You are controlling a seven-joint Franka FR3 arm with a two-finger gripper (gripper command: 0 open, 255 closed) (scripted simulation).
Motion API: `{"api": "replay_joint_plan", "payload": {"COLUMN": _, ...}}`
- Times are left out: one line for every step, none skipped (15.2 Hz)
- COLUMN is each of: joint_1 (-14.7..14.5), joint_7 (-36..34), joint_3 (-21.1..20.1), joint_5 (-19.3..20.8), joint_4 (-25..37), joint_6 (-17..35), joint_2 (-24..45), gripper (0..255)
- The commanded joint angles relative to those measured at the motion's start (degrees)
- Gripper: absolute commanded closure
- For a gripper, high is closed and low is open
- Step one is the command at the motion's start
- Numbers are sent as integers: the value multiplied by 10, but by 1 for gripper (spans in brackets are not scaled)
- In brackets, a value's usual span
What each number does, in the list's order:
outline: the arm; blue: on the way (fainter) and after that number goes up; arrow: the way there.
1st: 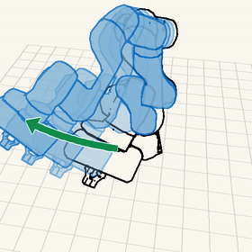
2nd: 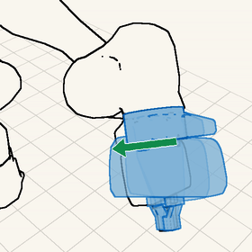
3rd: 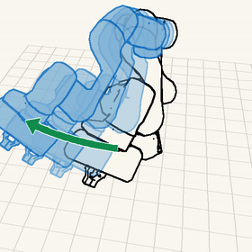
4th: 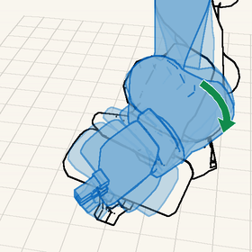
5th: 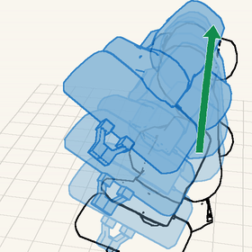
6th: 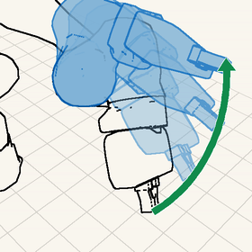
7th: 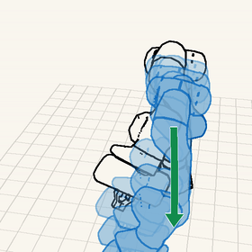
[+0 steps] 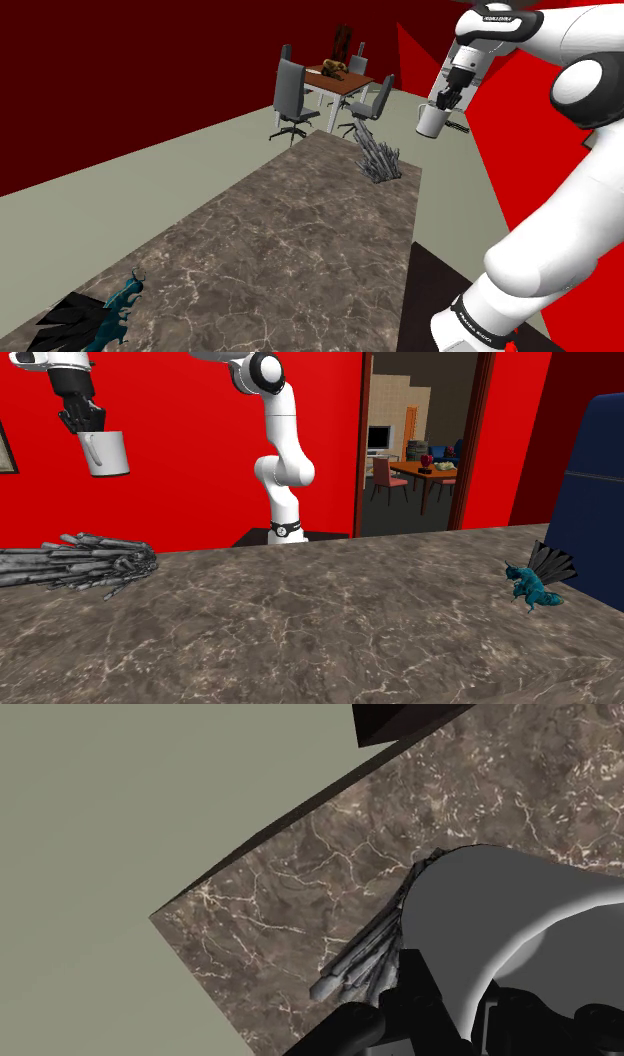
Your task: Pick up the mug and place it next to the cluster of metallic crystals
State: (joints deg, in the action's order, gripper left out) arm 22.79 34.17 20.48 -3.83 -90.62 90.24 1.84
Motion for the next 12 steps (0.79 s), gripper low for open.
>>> {"api": "replay_joint_plan", "payload": {"joint_1": 17, "joint_7": 32, "joint_3": 15, "joint_5": -12, "joint_4": 41, "joint_6": -9, "joint_2": 36, "gripper": 255}}
{"api": "replay_joint_plan", "payload": {"joint_1": 21, "joint_7": 38, "joint_3": 17, "joint_5": -15, "joint_4": 50, "joint_6": -12, "joint_2": 43, "gripper": 255}}
{"api": "replay_joint_plan", "payload": {"joint_1": 20, "joint_7": 37, "joint_3": 16, "joint_5": -14, "joint_4": 40, "joint_6": -3, "joint_2": 41, "gripper": 255}}
{"api": "replay_joint_plan", "payload": {"joint_1": 20, "joint_7": 37, "joint_3": 16, "joint_5": -13, "joint_4": 30, "joint_6": 5, "joint_2": 39, "gripper": 255}}
{"api": "replay_joint_plan", "payload": {"joint_1": 19, "joint_7": 37, "joint_3": 16, "joint_5": -13, "joint_4": 20, "joint_6": 13, "joint_2": 37, "gripper": 255}}
{"api": "replay_joint_plan", "payload": {"joint_1": 19, "joint_7": 37, "joint_3": 15, "joint_5": -12, "joint_4": 10, "joint_6": 21, "joint_2": 36, "gripper": 255}}
{"api": "replay_joint_plan", "payload": {"joint_1": 19, "joint_7": 37, "joint_3": 15, "joint_5": -12, "joint_4": 1, "joint_6": 30, "joint_2": 34, "gripper": 255}}
{"api": "replay_joint_plan", "payload": {"joint_1": 18, "joint_7": 38, "joint_3": 15, "joint_5": -11, "joint_4": -9, "joint_6": 38, "joint_2": 33, "gripper": 255}}
{"api": "replay_joint_plan", "payload": {"joint_1": 18, "joint_7": 38, "joint_3": 15, "joint_5": -11, "joint_4": -17, "joint_6": 46, "joint_2": 32, "gripper": 255}}
{"api": "replay_joint_plan", "payload": {"joint_1": 17, "joint_7": 38, "joint_3": 15, "joint_5": -11, "joint_4": -26, "joint_6": 54, "joint_2": 31, "gripper": 255}}
{"api": "replay_joint_plan", "payload": {"joint_1": 17, "joint_7": 38, "joint_3": 15, "joint_5": -11, "joint_4": -35, "joint_6": 61, "joint_2": 31, "gripper": 255}}
{"api": "replay_joint_plan", "payload": {"joint_1": 17, "joint_7": 38, "joint_3": 14, "joint_5": -10, "joint_4": -43, "joint_6": 69, "joint_2": 30, "gripper": 255}}
